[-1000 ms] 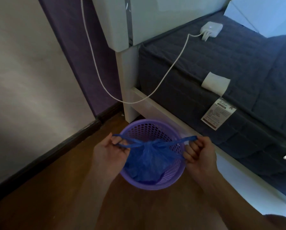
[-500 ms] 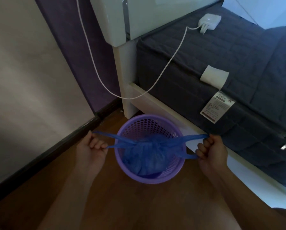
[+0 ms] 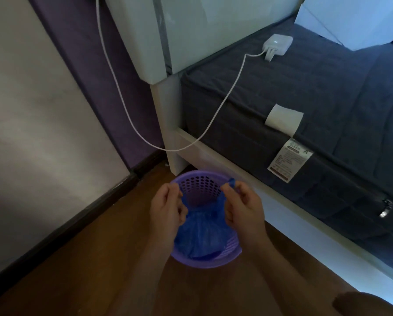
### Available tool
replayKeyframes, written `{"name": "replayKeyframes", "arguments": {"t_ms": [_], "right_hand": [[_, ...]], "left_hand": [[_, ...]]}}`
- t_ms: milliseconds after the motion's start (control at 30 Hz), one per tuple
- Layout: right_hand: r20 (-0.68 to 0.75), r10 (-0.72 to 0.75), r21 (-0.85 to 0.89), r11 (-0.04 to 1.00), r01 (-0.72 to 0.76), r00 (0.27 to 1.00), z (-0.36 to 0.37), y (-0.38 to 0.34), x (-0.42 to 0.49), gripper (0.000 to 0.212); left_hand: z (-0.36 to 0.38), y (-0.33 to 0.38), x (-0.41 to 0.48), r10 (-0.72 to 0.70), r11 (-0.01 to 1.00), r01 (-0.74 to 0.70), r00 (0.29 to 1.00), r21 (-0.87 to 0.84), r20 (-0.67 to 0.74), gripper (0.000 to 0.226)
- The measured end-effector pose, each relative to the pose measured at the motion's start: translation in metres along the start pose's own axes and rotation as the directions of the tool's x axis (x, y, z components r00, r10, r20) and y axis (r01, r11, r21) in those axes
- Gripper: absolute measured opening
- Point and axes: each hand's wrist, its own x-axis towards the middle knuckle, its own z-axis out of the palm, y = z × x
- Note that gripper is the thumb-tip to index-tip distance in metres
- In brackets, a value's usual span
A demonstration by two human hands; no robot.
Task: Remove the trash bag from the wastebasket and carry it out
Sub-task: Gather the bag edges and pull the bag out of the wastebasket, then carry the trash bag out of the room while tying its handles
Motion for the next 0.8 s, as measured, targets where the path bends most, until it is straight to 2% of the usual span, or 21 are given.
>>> {"name": "replayKeyframes", "arguments": {"t_ms": [200,333,500,633,700,800], "right_hand": [[0.013,-0.151,-0.165,0.975,0.151,0.988,0.006,-0.003,0.008,0.016],[-0.022,-0.101,-0.099,0.990,0.099,0.995,0.003,-0.040,0.009,0.021],[-0.067,-0.044,-0.119,0.992,0.035,0.997,0.014,-0.151,-0.014,0.028],[-0.080,-0.015,-0.145,0.989,0.003,0.997,0.019,-0.260,-0.041,0.033],[-0.066,-0.001,-0.137,0.990,-0.008,0.998,0.024,-0.320,-0.056,0.034],[-0.028,-0.011,-0.156,0.988,0.006,1.000,0.034,-0.411,-0.078,0.045]], "left_hand": [[0.009,0.013,-0.001,-0.074,0.993,0.072,0.997,-0.095,-0.016,0.029],[0.028,0.048,-0.011,-0.116,0.987,0.113,0.993,-0.115,-0.024,0.027],[0.045,0.150,-0.041,-0.206,0.976,0.196,0.972,-0.094,-0.115,0.027],[0.043,0.259,-0.073,-0.215,0.974,0.223,0.965,0.035,-0.151,0.022],[0.041,0.320,-0.090,-0.208,0.968,0.225,0.967,0.108,-0.147,0.022],[0.035,0.413,-0.119,-0.219,0.969,0.227,0.972,0.094,-0.084,0.021]]}}
